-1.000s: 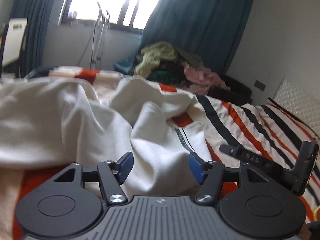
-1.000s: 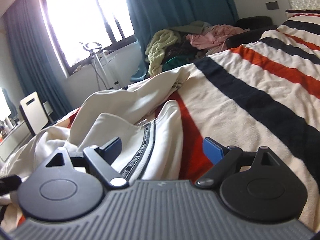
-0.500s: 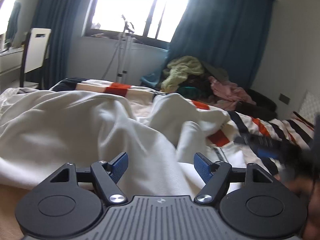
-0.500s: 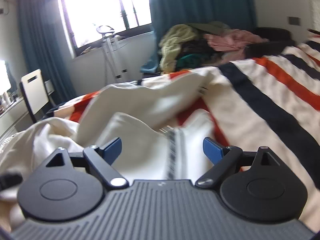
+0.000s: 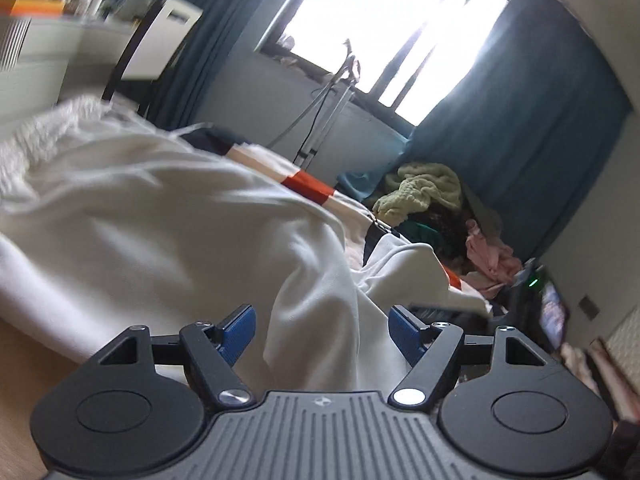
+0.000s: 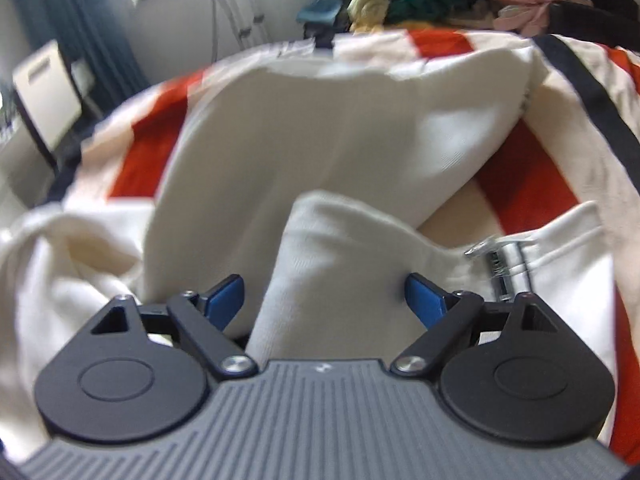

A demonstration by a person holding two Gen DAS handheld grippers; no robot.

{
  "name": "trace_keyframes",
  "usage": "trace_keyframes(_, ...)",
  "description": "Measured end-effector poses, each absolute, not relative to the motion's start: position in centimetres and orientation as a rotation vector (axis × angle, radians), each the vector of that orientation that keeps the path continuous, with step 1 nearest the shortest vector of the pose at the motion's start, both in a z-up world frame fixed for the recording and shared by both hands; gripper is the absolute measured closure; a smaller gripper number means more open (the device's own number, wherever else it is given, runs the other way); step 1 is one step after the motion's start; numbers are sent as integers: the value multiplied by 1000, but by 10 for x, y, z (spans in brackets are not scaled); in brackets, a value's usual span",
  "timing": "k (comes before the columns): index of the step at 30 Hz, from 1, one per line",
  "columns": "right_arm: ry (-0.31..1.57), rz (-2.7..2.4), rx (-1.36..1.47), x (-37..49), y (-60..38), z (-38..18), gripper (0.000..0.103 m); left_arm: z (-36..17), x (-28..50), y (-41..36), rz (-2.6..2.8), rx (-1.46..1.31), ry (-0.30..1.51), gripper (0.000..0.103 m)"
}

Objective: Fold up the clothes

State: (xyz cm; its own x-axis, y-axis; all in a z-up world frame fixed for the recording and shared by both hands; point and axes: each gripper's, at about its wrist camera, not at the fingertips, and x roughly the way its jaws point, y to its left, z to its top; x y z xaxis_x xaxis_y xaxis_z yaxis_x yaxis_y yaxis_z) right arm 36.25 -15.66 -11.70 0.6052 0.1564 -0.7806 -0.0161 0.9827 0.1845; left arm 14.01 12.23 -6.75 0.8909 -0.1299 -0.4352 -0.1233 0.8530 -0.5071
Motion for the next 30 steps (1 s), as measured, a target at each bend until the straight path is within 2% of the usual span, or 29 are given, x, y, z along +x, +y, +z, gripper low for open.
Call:
trace_keyframes(2, 945, 69, 113, 364, -149, -125, 26, -71, 143, 124, -5, -575, 492, 28)
trace_keyframes(3, 938, 44, 93, 362, -149, -126, 39, -72, 145, 122, -4, -566, 493, 28)
trace_keyframes(4, 928, 24, 85, 359, -151, -123, 60, -72, 146, 120, -2, -554, 494, 28)
trace_keyframes(6, 908, -3, 99, 353, -160, -110, 89, -72, 147, 117, 4, -537, 488, 28)
trace_keyframes(9, 773, -24, 171, 339, -190, -66, 92, -73, 145, 113, -2, -536, 486, 28)
trace_keyframes(14, 398, -85, 301, 299, -278, 33, 93, -71, 139, 106, -15, -518, 475, 28)
trace_keyframes(18, 174, -107, 474, 258, -371, 68, 93, -76, 139, 105, -44, -568, 501, 27)
trace_keyframes(22, 147, -238, 588, 218, -451, 34, 93, -84, 140, 99, -38, -571, 542, 27)
trace_keyframes(27, 373, -427, 759, 186, -510, -83, 92, -98, 140, 94, -13, -591, 613, 26)
trace_keyframes(30, 532, -474, 989, 180, -529, -134, 92, -107, 138, 94, 14, -618, 661, 26)
